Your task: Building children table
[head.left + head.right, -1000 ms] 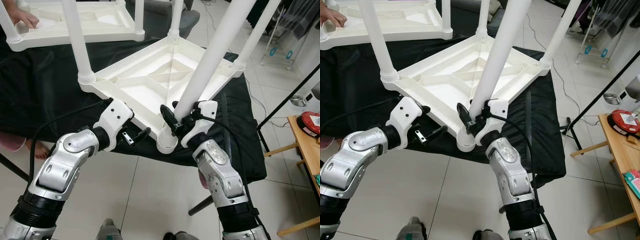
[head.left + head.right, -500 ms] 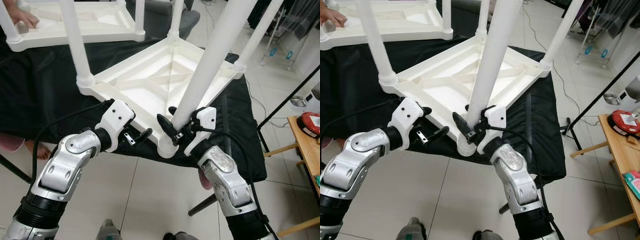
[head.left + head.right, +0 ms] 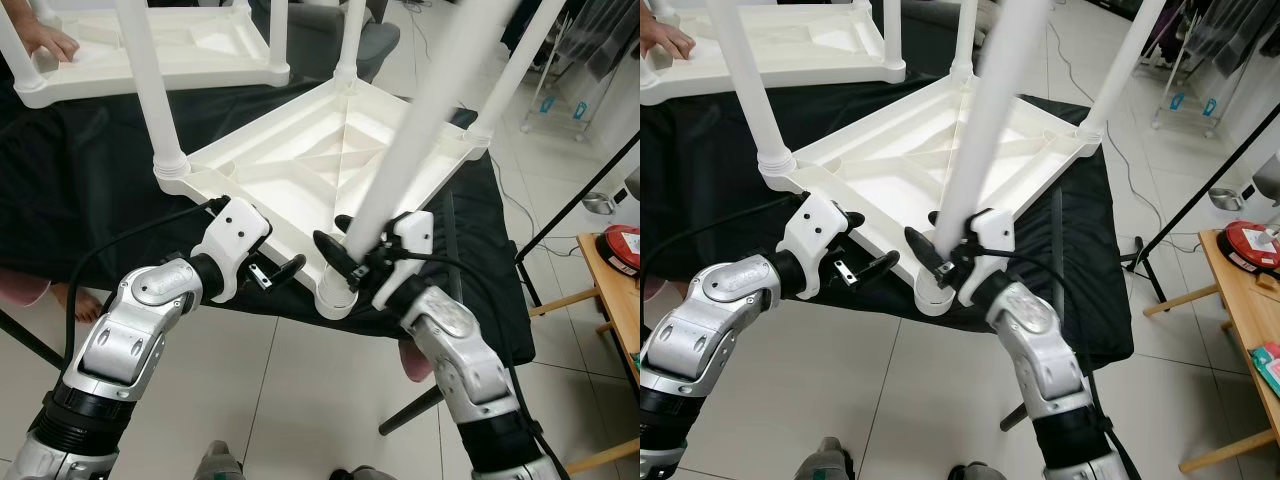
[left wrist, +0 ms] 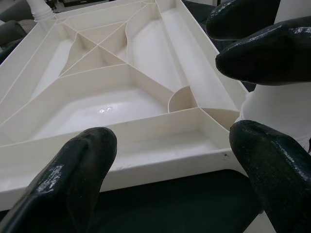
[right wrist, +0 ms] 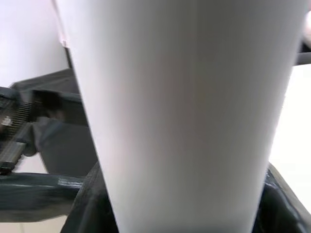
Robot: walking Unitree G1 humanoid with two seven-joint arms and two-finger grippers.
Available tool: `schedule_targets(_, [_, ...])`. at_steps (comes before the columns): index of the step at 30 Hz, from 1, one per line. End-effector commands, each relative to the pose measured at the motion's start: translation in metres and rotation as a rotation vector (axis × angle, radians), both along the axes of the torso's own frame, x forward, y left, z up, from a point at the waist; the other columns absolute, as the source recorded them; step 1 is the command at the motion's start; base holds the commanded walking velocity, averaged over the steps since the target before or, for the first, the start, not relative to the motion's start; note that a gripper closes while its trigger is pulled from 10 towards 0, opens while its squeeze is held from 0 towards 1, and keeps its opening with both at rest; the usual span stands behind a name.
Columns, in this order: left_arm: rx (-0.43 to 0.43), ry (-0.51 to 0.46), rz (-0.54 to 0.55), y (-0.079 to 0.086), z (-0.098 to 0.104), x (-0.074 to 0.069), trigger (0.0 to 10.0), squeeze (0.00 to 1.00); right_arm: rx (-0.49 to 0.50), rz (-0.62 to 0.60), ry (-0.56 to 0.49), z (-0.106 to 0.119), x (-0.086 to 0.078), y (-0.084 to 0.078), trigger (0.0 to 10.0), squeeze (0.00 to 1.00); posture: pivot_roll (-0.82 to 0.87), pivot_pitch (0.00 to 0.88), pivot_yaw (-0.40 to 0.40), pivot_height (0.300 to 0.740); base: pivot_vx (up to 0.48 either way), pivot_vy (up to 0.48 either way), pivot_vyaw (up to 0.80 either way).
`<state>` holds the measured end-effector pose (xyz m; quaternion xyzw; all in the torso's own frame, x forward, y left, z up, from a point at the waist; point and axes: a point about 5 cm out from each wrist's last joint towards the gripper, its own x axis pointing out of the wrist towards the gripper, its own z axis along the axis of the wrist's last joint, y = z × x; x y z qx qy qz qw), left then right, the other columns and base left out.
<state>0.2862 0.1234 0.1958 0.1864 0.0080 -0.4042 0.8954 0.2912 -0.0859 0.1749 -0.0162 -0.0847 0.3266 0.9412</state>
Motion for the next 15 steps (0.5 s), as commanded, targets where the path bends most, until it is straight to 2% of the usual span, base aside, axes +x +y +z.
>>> schedule_targets(1, [0.002, -0.011, 0.029, 0.001, 0.001, 0.001, 10.0, 0.0, -0.116, -0.12, 0.17, -0.04, 0.004, -0.017, 10.0, 0.0, 0.2, 0.112, -0.053, 0.74, 0.0, 0.0, 0.0])
schedule_targets(2, [0.003, -0.011, 0.03, 0.001, 0.001, 0.002, 10.0, 0.0, -0.143, -0.15, 0.176, -0.043, 0.006, -0.017, 10.0, 0.0, 0.2, 0.112, -0.053, 0.74, 0.0, 0.0, 0.0])
schedule_targets(7, [0.002, -0.012, 0.031, 0.001, 0.001, 0.001, 10.0, 0.0, -0.142, -0.191, 0.187, -0.047, 0.006, -0.018, 10.0, 0.0, 0.2, 0.111, -0.053, 0.74, 0.0, 0.0, 0.0])
schedule_targets(9, [0.003, -0.013, 0.029, 0.001, 0.001, 0.001, 10.0, 0.0, -0.091, -0.248, 0.203, -0.05, 0.005, -0.024, 10.0, 0.0, 0.2, 0.11, -0.049, 0.74, 0.0, 0.0, 0.0])
schedule_targets(11, [0.003, -0.013, 0.029, 0.001, 0.001, 0.001, 10.0, 0.0, -0.091, -0.248, 0.203, -0.05, 0.005, -0.024, 10.0, 0.0, 0.2, 0.11, -0.049, 0.74, 0.0, 0.0, 0.0])
schedule_targets(14, [0.005, -0.011, 0.022, 0.001, 0.001, 0.001, 10.0, 0.0, -0.065, -0.366, 0.229, -0.056, 0.005, -0.037, 10.0, 0.0, 0.2, 0.11, -0.046, 0.74, 0.0, 0.0, 0.0])
schedule_targets(15, [0.005, -0.011, 0.022, 0.001, 0.001, 0.001, 10.0, 0.0, -0.065, -0.366, 0.229, -0.056, 0.005, -0.037, 10.0, 0.0, 0.2, 0.11, -0.046, 0.74, 0.0, 0.0, 0.0])
